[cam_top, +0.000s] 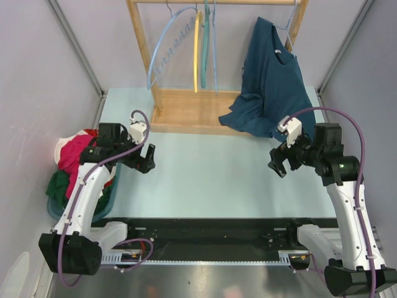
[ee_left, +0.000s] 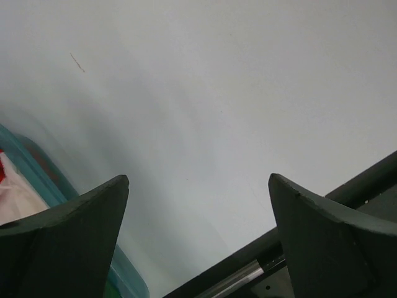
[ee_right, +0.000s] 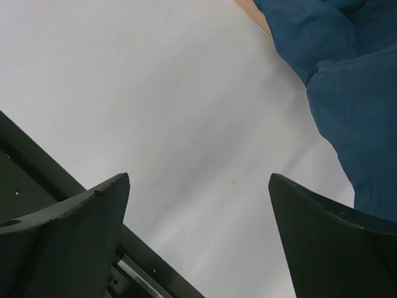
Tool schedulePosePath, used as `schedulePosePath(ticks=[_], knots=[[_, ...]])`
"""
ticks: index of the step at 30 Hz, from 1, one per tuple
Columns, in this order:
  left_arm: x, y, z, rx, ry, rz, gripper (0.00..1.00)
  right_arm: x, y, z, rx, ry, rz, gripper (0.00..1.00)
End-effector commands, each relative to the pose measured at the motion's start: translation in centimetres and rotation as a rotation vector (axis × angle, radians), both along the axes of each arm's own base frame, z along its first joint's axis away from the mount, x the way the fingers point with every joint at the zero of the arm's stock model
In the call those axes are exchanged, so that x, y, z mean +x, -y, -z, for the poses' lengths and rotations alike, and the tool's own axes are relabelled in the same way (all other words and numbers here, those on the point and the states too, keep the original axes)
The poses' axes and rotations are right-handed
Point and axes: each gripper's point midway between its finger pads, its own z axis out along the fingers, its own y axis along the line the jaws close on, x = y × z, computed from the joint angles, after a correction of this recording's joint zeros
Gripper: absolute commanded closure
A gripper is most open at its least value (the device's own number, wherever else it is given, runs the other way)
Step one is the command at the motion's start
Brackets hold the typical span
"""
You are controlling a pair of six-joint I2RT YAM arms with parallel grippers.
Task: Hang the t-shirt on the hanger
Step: Pick up the T-shirt and place it in the bin.
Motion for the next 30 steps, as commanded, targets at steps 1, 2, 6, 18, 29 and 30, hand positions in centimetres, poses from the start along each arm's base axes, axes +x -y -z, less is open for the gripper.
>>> schedulePosePath(ticks=[1, 2, 6, 18, 29, 30], knots=[[2.8, -1.2, -5.1, 0.032, 0.137, -0.04, 0.0, 0.1, -0.1, -0.2, -0.003, -0.002, -0.005, 0.0], [3.1, -1.9, -6.1, 0.028, 0.154, -0.058, 0.0, 0.0, -0.1, -0.1, -0.007, -0.01, -0.011, 0.0], [4.8, -6.1, -10.1, 0.053, 0.214, -0.171, 0.0, 0.0, -0.5, 0.6, -0.026, -0.04, -0.047, 0.01], [5.4, -21.1, -10.1, 0.196, 0.124, -0.565, 0.0, 0.8, -1.4, 1.5, -0.077, -0.058, -0.103, 0.0], [5.2, -26.0, -4.6, 0.259, -0.016, -0.602, 0.0, 1.2, -1.6, 1.3, -0.091, -0.058, -0.116, 0.0], [5.3, -26.2, -4.2, 0.264, -0.014, -0.601, 0.0, 1.2, -1.7, 1.4, -0.091, -0.059, -0.117, 0.01]])
